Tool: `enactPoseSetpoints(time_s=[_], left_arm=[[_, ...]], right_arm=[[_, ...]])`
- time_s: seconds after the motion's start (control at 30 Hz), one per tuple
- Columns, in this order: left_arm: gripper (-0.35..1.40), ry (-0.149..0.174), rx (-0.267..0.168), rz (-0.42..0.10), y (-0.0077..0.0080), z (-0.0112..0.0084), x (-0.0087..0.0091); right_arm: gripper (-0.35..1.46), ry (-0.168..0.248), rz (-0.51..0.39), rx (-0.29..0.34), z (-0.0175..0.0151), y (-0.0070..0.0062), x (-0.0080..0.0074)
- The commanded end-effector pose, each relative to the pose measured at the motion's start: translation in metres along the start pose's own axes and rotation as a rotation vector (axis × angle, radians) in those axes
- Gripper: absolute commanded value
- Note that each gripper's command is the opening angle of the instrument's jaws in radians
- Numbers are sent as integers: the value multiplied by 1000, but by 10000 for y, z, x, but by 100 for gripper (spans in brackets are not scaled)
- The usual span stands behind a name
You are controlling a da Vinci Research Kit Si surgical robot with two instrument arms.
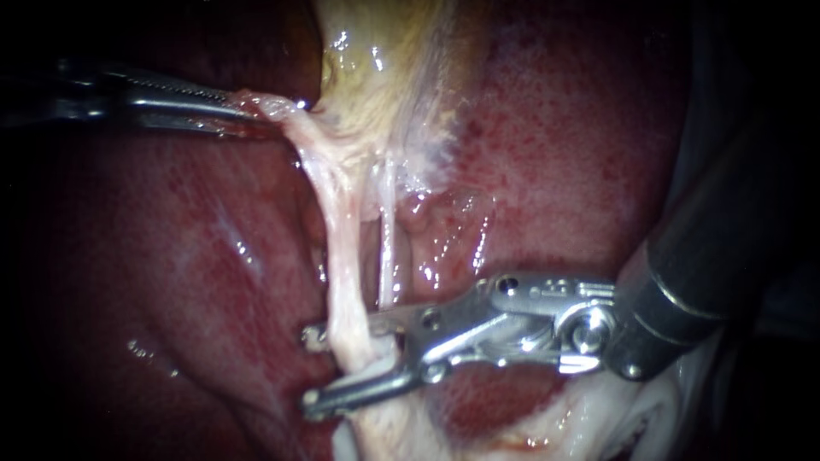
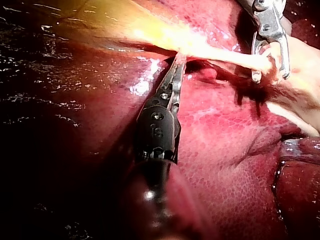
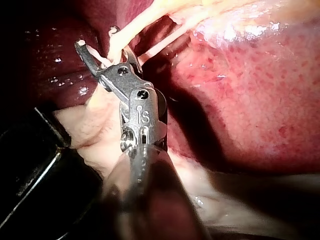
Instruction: Clipping first clip left tube
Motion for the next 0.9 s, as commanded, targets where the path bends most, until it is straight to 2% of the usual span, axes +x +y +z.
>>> enactPoseSetpoints(time_s=[0.03,0.17,0.2,0.23,0.27,0.83,0.9], left_arm=[[-35,0,0,0,0,0,0],[-35,0,0,0,0,0,0],[-35,0,0,0,0,0,0],[-35,0,0,0,0,0,0],[-35,0,0,0,0,0,0],[-35,0,0,0,-2,1,-1],[-35,0,0,0,-2,1,-1]], right_arm=[[25,-1,12,0,-1,0,-2],[10,-1,47,2,-3,1,-3],[-2,-1,59,2,-4,1,-3],[-26,-2,64,4,-6,0,-4],[-35,-1,70,3,-7,-1,-5],[-35,-5,65,5,-6,-1,-12],[-35,-15,94,23,-5,-1,-15]])
